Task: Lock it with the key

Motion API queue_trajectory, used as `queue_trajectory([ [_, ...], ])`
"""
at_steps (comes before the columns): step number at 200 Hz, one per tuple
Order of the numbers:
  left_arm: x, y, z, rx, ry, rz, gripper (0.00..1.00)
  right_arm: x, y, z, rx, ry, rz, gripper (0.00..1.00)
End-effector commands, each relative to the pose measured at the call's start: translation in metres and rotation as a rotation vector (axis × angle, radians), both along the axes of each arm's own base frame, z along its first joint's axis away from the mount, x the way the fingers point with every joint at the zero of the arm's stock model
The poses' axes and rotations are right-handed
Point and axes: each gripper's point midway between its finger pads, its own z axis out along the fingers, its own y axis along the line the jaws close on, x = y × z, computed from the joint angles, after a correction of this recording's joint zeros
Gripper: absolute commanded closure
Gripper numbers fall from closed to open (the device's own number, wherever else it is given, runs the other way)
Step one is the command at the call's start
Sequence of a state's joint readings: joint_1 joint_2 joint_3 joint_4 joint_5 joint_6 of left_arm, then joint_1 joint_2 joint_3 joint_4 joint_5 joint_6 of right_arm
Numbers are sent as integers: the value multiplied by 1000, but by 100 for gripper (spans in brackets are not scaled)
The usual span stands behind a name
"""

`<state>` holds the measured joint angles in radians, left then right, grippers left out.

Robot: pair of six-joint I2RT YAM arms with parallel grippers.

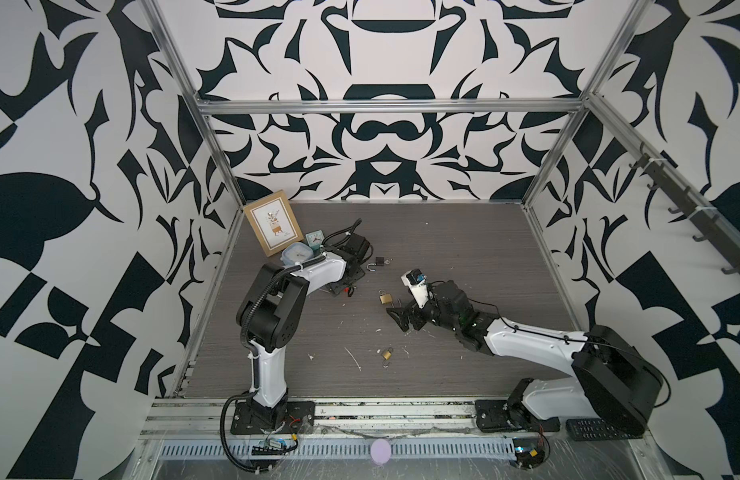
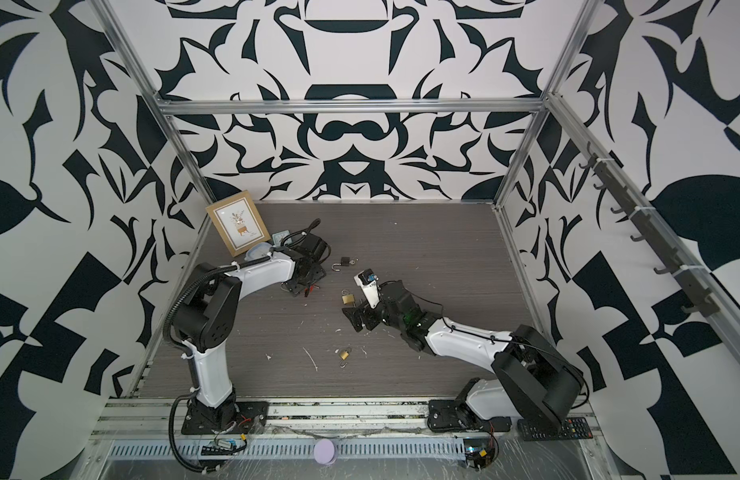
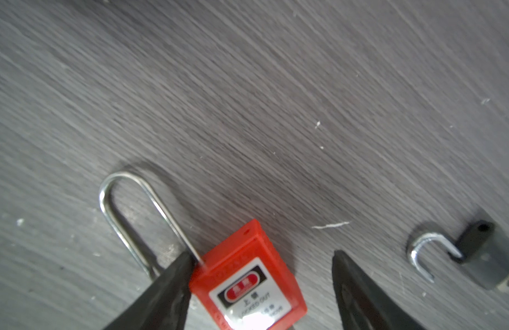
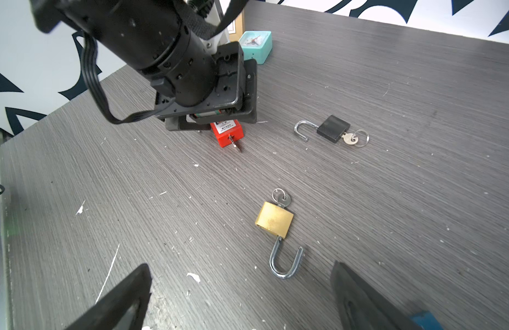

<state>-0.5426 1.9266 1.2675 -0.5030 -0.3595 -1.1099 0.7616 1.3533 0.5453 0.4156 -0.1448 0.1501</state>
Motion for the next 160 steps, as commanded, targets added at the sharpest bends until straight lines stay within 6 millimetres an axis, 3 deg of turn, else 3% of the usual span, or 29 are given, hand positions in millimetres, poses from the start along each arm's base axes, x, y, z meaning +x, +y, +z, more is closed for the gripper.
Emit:
queue_trajectory([
  [1, -8, 1, -1, 29, 32, -20, 27, 7, 8, 11, 15, -23, 2, 1],
  [25, -14, 1, -5, 39, 55, -14, 32, 8, 9, 9, 12, -14, 2, 1],
  [117, -33, 4, 0, 39, 83, 1, 33, 8, 7, 6, 1, -8, -9, 1],
  [160, -43, 9, 1, 33, 87, 20, 43, 7, 6, 5, -2, -5, -10, 1],
])
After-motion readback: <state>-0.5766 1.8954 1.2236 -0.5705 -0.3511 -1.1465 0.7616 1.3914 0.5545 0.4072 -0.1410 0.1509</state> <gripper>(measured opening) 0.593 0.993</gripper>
